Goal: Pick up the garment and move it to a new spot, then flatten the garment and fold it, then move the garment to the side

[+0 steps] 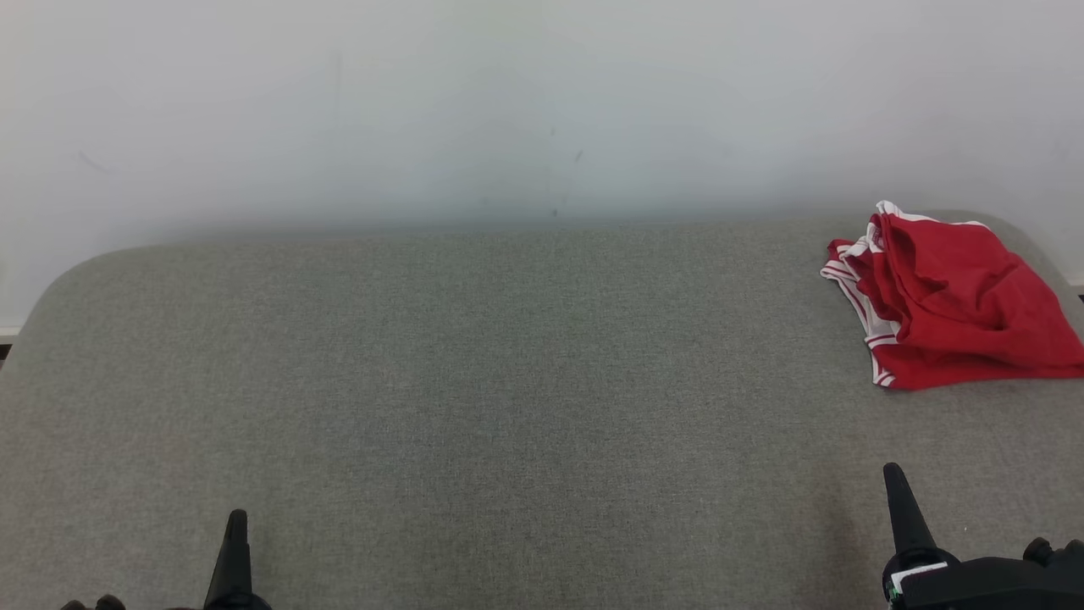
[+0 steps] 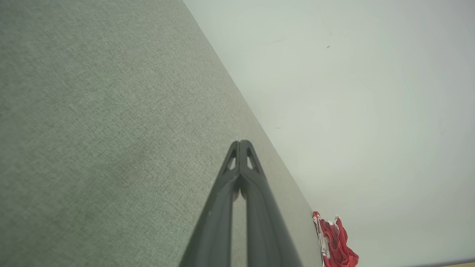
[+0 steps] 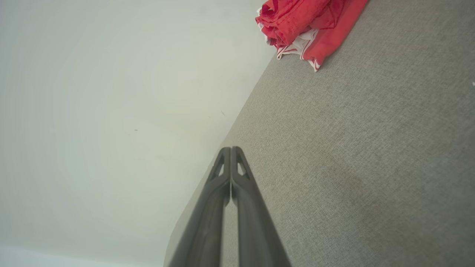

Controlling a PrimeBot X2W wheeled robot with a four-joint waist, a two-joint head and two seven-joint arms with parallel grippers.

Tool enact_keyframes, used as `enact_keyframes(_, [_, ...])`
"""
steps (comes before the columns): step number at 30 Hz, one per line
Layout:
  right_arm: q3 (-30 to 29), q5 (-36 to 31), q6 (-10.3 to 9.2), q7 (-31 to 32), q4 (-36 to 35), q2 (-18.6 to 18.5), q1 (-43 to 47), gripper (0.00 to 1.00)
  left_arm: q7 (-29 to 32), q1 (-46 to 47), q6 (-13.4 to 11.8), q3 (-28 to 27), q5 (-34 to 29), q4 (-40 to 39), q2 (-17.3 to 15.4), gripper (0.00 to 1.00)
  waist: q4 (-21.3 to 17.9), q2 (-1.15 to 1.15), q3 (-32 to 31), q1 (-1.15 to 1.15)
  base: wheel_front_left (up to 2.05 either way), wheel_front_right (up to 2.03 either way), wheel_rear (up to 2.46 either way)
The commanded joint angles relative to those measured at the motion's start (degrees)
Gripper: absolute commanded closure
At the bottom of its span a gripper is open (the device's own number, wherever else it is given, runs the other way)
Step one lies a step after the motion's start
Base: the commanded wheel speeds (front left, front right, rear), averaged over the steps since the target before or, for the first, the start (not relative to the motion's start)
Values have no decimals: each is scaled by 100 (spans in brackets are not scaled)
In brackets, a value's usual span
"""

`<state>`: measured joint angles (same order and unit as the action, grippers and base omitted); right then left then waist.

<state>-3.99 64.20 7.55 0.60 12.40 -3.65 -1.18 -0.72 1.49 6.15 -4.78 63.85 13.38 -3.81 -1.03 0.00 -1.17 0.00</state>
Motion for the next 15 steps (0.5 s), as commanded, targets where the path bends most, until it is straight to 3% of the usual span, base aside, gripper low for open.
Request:
enact_keyframes(1, [-30,155,-6,46,-28,9,-100,100,43,137,51,-34,170,-34,6,100,3,0,3,0,0,0,0])
enact_keyframes(15, [-93,868,-7,196,19,27,-219,100,230,239,73,-71,889,-8,30,100,25,0,32,0,0,0,0])
